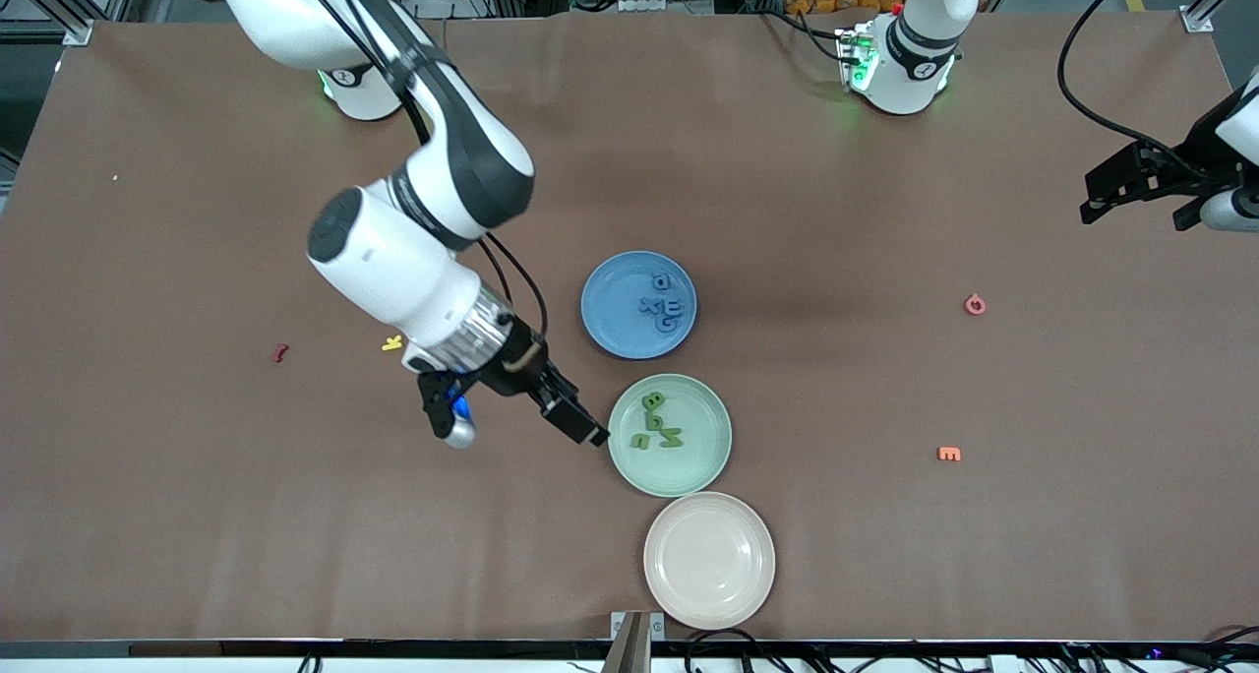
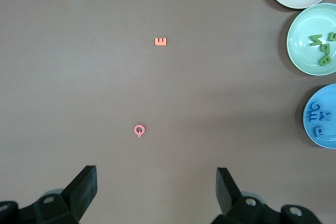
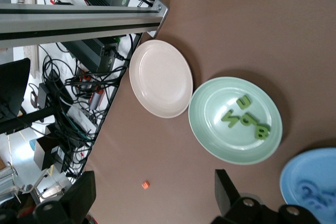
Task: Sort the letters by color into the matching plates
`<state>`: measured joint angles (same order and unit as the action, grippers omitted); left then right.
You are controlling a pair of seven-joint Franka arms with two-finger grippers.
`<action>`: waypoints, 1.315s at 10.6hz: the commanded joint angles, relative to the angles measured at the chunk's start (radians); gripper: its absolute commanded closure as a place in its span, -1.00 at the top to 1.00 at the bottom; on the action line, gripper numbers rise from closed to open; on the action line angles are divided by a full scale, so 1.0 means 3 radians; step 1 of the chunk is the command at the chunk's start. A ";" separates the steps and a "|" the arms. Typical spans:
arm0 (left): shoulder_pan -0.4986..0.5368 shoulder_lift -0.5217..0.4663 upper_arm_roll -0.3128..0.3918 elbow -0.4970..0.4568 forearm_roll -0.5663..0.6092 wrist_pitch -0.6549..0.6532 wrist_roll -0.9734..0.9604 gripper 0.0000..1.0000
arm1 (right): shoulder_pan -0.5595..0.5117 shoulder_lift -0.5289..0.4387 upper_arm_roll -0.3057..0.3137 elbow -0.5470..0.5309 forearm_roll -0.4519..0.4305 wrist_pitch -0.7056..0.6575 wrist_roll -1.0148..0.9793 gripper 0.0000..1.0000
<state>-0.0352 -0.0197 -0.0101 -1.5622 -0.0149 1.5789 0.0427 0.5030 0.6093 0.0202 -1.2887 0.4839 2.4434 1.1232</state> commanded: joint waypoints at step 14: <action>0.0041 0.0035 -0.0007 0.0074 -0.0058 0.0080 0.0037 1.00 | -0.1145 -0.1785 0.0020 -0.0582 -0.1371 -0.2985 -0.2883 1.00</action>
<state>-0.0259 -0.0093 -0.0115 -1.5418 -0.0070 1.5991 0.0427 0.1725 0.1264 0.0258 -1.4247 0.1718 1.5832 0.3668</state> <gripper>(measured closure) 0.000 0.000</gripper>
